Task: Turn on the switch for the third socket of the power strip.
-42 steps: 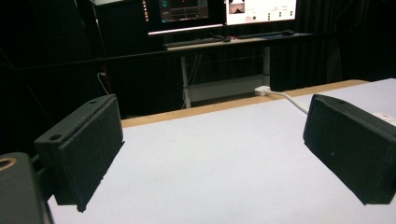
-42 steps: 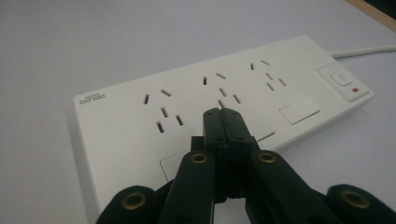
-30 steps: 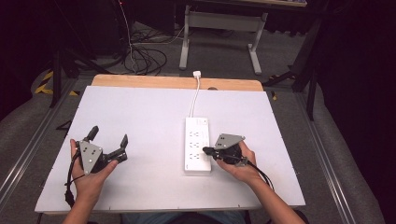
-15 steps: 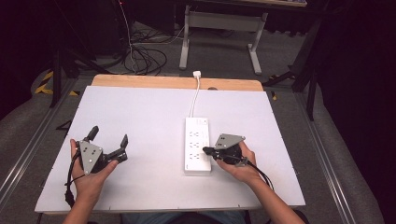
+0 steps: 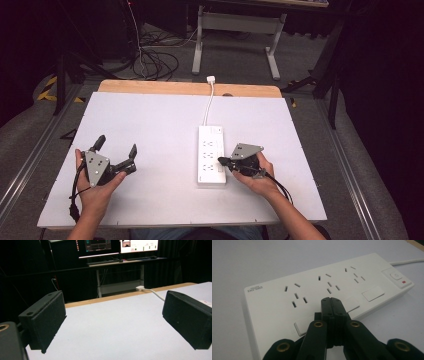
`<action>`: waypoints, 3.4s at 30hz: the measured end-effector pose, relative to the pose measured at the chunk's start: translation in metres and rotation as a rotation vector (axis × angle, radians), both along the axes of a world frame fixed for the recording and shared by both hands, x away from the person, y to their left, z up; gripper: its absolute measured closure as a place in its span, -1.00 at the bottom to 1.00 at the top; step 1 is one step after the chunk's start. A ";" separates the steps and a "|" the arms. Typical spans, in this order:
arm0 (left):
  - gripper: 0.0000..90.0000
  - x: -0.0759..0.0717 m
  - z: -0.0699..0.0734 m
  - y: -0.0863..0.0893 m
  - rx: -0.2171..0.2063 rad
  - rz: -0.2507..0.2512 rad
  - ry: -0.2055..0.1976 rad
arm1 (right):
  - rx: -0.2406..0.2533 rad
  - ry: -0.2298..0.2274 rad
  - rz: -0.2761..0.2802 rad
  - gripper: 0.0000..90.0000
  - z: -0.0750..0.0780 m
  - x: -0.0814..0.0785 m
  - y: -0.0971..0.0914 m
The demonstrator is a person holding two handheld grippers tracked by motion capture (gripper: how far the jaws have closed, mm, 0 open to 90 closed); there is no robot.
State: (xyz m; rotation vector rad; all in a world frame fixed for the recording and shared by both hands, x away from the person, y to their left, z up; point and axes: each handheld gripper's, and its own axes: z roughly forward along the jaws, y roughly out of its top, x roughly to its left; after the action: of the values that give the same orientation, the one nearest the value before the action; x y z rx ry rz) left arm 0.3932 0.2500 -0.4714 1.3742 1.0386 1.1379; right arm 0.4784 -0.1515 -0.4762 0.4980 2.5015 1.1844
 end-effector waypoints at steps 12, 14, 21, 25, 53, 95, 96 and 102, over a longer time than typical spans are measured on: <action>-0.88 -0.001 0.000 0.001 -0.001 0.001 -0.002 | -0.009 -0.012 0.000 1.00 0.000 -0.001 0.001; -0.88 -0.001 0.000 0.000 -0.002 0.001 -0.002 | -0.009 -0.012 0.000 1.00 0.000 -0.001 0.001; -0.88 -0.001 0.000 0.000 0.000 -0.001 -0.001 | -0.012 -0.019 -0.002 1.00 0.000 -0.002 0.001; -0.87 -0.001 0.000 0.000 0.001 -0.001 -0.003 | -0.012 -0.020 -0.006 1.00 0.000 -0.002 0.001; -0.87 -0.001 0.000 0.001 0.003 -0.001 -0.003 | 0.117 -0.059 -0.047 0.79 0.016 -0.001 -0.016; -0.87 -0.002 0.000 0.002 0.003 0.007 -0.006 | 0.306 -0.147 -0.093 0.38 0.034 0.000 -0.038; -0.87 -0.002 0.000 0.001 0.002 0.005 -0.005 | 0.307 -0.152 -0.098 0.37 0.034 0.000 -0.038; -0.87 -0.002 0.000 0.001 0.002 0.004 -0.004 | 0.332 -0.161 -0.123 0.30 0.035 0.001 -0.042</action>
State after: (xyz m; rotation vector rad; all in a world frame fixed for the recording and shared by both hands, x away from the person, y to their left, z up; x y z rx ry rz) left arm 0.3916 0.2513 -0.4711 1.3718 1.0382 1.1448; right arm 0.4796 -0.1932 -0.4412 0.6026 2.1179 1.5321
